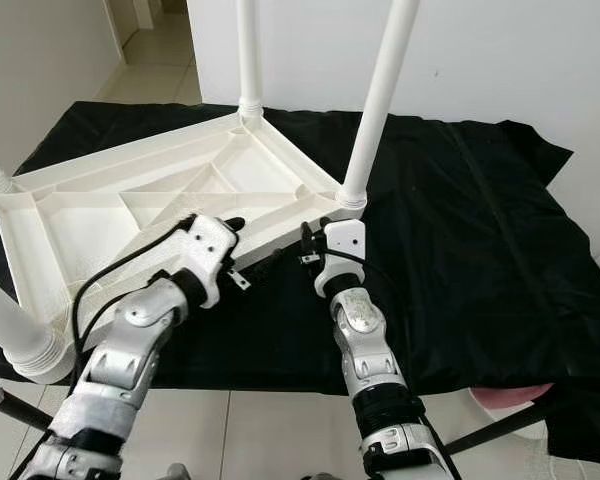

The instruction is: Building children table

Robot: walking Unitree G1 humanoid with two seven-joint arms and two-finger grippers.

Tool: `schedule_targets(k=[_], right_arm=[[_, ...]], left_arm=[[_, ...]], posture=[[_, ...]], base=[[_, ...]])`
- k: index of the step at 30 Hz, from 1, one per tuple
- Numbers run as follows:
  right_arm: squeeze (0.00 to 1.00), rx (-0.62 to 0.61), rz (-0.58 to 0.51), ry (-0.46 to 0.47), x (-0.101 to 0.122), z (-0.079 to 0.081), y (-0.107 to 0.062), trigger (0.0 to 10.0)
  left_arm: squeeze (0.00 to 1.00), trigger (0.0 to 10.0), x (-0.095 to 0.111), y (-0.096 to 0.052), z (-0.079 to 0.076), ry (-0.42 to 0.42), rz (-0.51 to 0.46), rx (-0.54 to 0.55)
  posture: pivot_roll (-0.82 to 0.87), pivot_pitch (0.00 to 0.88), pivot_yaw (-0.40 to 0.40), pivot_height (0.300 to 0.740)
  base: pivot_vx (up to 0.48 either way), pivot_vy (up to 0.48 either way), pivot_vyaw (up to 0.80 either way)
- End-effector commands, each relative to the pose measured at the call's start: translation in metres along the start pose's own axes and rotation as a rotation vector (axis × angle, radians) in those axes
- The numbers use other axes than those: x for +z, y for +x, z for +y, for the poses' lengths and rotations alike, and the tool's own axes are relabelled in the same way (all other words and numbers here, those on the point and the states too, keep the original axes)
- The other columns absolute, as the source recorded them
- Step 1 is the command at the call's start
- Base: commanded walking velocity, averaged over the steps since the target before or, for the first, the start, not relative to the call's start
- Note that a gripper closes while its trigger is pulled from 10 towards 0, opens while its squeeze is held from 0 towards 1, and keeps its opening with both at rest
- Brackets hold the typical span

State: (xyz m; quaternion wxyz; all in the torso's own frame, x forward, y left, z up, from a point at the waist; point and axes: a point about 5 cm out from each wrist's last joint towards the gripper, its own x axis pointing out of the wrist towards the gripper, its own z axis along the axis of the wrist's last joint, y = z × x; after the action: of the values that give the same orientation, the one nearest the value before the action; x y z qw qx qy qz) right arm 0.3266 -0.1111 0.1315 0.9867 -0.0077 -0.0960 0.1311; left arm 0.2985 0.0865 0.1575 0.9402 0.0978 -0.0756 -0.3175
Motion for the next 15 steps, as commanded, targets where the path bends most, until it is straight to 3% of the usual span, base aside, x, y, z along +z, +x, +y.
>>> schedule_targets(k=[1,4,7,15], right_arm=[[0.00,0.018,-0.004,0.001,0.000,0.003,0.002,10.0],[0.00,0.025,-0.004,0.000,-0.001,0.004,0.002,10.0],[0.00,0.041,-0.007,0.007,-0.001,0.007,0.003,10.0],[0.00,0.058,-0.001,0.006,-0.003,0.009,0.004,10.0]], left_arm=[[0.00,10.0,-0.006,-0.013,0.006,-0.020,0.022,0.057],[0.00,10.0,-0.008,-0.021,0.008,-0.026,0.032,0.075],[0.00,10.0,-0.016,-0.044,0.014,-0.059,0.073,0.133],[0.00,10.0,-0.014,-0.068,0.025,-0.096,0.065,0.236]], posture=[[0.04,0.008,-0.055,0.740],[0.04,0.008,-0.057,0.740],[0.05,0.010,-0.064,0.740],[0.08,0.014,-0.081,0.740]], base=[[0.000,0.000,0.00],[0.000,0.000,0.00],[0.000,0.000,0.00],[0.000,0.000,0.00]])
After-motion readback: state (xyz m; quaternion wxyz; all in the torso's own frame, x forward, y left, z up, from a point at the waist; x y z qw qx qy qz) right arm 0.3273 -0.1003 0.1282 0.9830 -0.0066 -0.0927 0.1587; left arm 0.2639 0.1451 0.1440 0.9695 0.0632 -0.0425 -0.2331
